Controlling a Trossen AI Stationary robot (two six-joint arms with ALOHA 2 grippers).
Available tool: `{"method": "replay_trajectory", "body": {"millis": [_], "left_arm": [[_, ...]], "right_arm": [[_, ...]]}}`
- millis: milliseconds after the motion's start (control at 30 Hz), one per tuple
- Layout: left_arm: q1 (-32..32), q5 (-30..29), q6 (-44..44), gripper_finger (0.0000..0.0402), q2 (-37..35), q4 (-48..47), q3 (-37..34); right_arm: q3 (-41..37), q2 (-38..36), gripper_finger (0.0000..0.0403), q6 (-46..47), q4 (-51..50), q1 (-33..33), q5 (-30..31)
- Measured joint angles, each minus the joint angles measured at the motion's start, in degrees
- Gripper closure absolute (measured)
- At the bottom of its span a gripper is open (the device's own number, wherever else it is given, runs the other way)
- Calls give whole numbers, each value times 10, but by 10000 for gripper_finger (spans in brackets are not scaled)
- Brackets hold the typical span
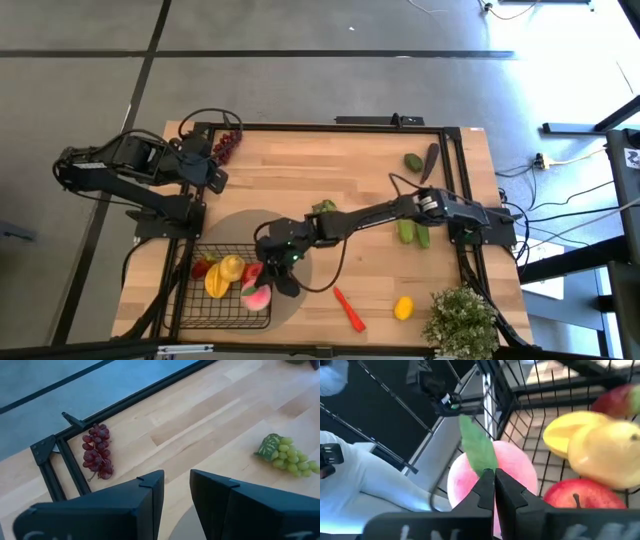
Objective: Build produce basket
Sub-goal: Put the pink peach into the wire basket
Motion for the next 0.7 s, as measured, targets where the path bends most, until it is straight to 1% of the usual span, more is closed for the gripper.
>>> {"method": "replay_trajectory", "body": {"millis": [233, 467, 700], "left_arm": [[0, -1, -7, 318, 0, 0, 0], [0, -1, -7, 318, 0, 0, 0], [0, -1, -6, 318, 0, 0, 0]], "right_arm": [[0, 41, 403, -29, 20, -2, -8], [1, 46, 403, -58, 24, -1, -23], [0, 48, 403, -60, 39, -1, -34]]}}
